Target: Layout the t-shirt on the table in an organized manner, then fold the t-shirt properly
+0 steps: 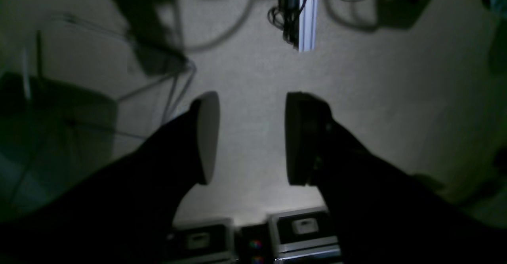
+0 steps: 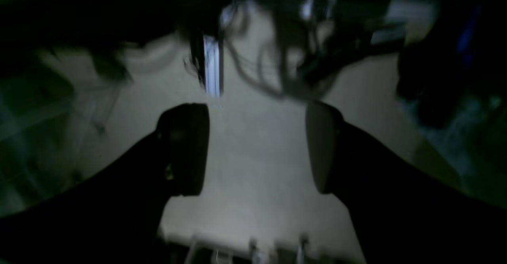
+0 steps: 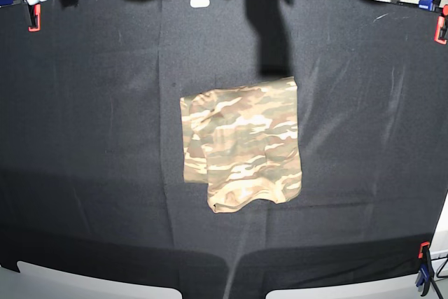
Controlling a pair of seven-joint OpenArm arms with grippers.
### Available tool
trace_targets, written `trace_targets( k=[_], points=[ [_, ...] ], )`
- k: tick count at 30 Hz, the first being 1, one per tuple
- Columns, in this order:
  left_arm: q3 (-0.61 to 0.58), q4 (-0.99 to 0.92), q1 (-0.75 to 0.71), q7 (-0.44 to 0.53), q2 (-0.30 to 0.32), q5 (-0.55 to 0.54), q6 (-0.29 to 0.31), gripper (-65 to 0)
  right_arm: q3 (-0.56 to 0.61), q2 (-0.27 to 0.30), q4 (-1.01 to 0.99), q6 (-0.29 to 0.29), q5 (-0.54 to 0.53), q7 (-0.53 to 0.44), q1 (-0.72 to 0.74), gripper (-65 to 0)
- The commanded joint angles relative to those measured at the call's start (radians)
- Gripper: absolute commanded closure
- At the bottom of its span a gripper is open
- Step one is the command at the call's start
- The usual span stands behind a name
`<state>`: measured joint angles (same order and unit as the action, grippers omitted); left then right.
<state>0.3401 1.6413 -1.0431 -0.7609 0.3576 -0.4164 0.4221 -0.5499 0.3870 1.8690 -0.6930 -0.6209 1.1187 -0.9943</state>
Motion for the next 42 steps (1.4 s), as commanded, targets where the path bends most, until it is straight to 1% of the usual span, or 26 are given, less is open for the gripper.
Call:
trace_targets(
  k=[1, 3, 5, 7, 9, 12, 15, 18, 21, 22, 23, 24, 26, 28, 30, 32, 33, 34, 35, 37, 39, 42],
  points=[
    [0.005, -0.042, 0.017, 0.001, 0.008, -0.004, 0.002, -25.0, 0.036, 0.014, -0.024, -0.005, 0.025, -0.008, -0.008, -37.1],
    [0.005, -0.156, 0.082, -0.009, 0.008, -0.002, 0.010, -25.0, 0.127, 0.024, -0.106, -0.005, 0.082, -0.034, 0.003, -37.1],
    [0.005, -0.261, 0.136, -0.005, 0.008, 0.027, 0.080, -25.0, 0.219, 0.043, -0.197, -0.005, 0.143, -0.099, 0.011, -37.1],
    [0.005, -0.346, 0.175, 0.024, 0.008, 0.033, 0.151, -25.0, 0.306, 0.063, -0.294, -0.005, 0.203, -0.166, 0.034, -37.1],
    [0.005, -0.407, 0.208, 0.058, 0.005, 0.032, 0.184, -25.0, 0.381, 0.077, -0.401, -0.005, 0.253, -0.228, 0.076, -37.1],
    [-0.005, -0.474, 0.246, 0.106, 0.003, 0.007, 0.186, -25.0, 0.465, 0.077, -0.577, -0.005, 0.266, -0.338, 0.166, -37.1],
    [-0.008, -0.531, 0.276, 0.156, 0.002, -0.015, 0.185, -25.0, 0.539, 0.076, -0.752, -0.005, 0.274, -0.475, 0.251, -37.1],
    [-0.008, -0.593, 0.308, 0.211, 0.002, -0.012, 0.186, -25.0, 0.603, 0.075, -0.907, -0.005, 0.275, -0.667, 0.327, -37.1],
    [-0.008, -0.670, 0.354, 0.312, -0.004, -0.012, 0.185, -25.0, 0.652, 0.076, -1.032, -0.005, 0.286, -0.852, 0.386, -37.1],
    [-0.008, -0.697, 0.373, 0.332, -0.013, -0.009, 0.184, -25.0, 0.664, 0.075, -1.065, -0.005, 0.298, -0.897, 0.405, -37.1],
    [-0.008, -0.726, 0.394, 0.345, -0.025, 0.007, 0.184, -25.0, 0.673, 0.075, -1.093, -0.005, 0.311, -0.920, 0.425, -37.1],
    [-0.008, -0.755, 0.418, 0.355, -0.039, 0.035, 0.184, -25.0, 0.678, 0.072, -1.117, -0.005, 0.322, -0.921, 0.445, -37.1],
    [-0.008, -0.817, 0.467, 0.406, -0.072, 0.132, 0.182, -25.0, 0.683, 0.068, -1.157, -0.005, 0.354, -0.925, 0.487, -37.1],
    [-0.008, -0.885, 0.516, 0.502, -0.109, 0.246, 0.162, -25.0, 0.682, 0.067, -1.189, -0.005, 0.385, -0.956, 0.527, -37.1],
    [-0.008, -0.956, 0.564, 0.596, -0.146, 0.363, 0.141, -25.0, 0.682, 0.067, -1.215, -0.005, 0.386, -0.989, 0.568, -37.1],
    [-0.008, -1.027, 0.615, 0.680, -0.178, 0.502, 0.110, -25.0, 0.682, 0.064, -1.238, -0.005, 0.386, -0.990, 0.613, -37.1],
    [-0.008, -1.058, 0.641, 0.711, -0.189, 0.584, 0.094, -25.0, 0.682, 0.061, -1.248, -0.005, 0.388, -0.992, 0.632, -37.1],
    [-0.008, -1.085, 0.665, 0.716, -0.196, 0.653, 0.076, -25.0, 0.682, 0.059, -1.256, -0.005, 0.399, -0.997, 0.653, -37.1],
    [-0.008, -1.107, 0.685, 0.707, -0.200, 0.698, 0.071, -25.0, 0.682, 0.056, -1.263, -0.005, 0.421, -1.004, 0.671, -37.1],
    [-0.008, -1.137, 0.711, 0.668, -0.198, 0.711, 0.067, -25.0, 0.682, 0.053, -1.270, -0.002, 0.453, -1.001, 0.700, -37.1],
    [-0.008, -1.141, 0.717, 0.650, -0.193, 0.711, 0.062, -25.0, 0.682, 0.054, -1.271, -0.002, 0.458, -1.002, 0.712, -37.1],
    [-0.008, -1.142, 0.713, 0.650, -0.191, 0.711, 0.024, -25.0, 0.682, 0.053, -1.271, -0.002, 0.457, -1.010, 0.712, -37.1]
  ],
)
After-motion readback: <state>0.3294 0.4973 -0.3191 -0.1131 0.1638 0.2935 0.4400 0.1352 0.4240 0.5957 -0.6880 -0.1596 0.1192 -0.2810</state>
